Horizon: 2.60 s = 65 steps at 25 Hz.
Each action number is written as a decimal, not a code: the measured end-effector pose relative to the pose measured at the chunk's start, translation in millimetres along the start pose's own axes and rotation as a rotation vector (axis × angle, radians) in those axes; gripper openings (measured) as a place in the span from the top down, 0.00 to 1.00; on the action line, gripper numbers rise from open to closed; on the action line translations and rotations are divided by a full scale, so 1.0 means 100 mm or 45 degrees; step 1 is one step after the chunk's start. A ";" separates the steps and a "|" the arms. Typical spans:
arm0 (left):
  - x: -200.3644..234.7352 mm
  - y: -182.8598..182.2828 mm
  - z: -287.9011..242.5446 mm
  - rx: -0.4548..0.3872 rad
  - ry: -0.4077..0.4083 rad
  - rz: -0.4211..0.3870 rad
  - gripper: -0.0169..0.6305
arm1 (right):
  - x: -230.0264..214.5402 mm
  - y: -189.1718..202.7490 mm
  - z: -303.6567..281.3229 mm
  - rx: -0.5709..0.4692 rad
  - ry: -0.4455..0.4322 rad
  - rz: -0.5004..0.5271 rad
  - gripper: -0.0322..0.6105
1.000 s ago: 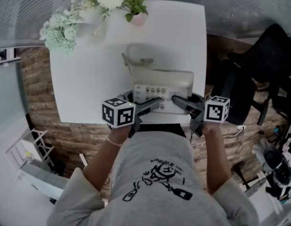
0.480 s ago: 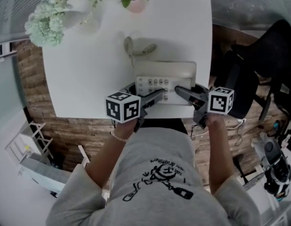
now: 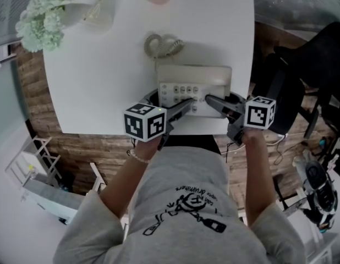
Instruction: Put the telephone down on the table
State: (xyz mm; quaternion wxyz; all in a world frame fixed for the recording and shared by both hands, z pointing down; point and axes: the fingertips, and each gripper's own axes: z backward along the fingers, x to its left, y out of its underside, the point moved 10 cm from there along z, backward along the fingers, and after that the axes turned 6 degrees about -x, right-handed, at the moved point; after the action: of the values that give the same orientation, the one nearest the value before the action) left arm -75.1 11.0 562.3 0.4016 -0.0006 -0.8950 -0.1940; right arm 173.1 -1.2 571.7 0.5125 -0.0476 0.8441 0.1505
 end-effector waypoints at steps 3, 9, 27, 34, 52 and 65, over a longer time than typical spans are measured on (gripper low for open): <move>-0.01 0.00 0.01 -0.008 -0.014 -0.010 0.33 | -0.01 0.00 -0.01 -0.003 -0.003 -0.003 0.49; -0.03 0.00 0.02 0.006 -0.067 -0.054 0.32 | -0.01 0.02 -0.03 0.000 0.002 -0.001 0.49; -0.08 0.02 0.00 0.029 -0.219 -0.135 0.27 | -0.04 0.05 -0.02 0.015 0.093 0.026 0.49; -0.09 0.02 -0.01 0.027 -0.244 -0.128 0.27 | -0.05 0.05 -0.02 0.018 0.105 0.020 0.49; -0.11 0.04 -0.05 0.040 -0.333 -0.168 0.27 | -0.07 0.05 -0.02 0.037 0.163 0.034 0.49; -0.10 0.03 -0.05 0.049 -0.327 -0.169 0.27 | -0.04 0.05 -0.04 0.045 0.213 0.038 0.49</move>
State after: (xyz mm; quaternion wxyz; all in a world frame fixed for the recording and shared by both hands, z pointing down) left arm -64.2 13.9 558.9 0.2698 0.0415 -0.9408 -0.2011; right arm 170.2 2.5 577.7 0.4384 -0.0384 0.8871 0.1390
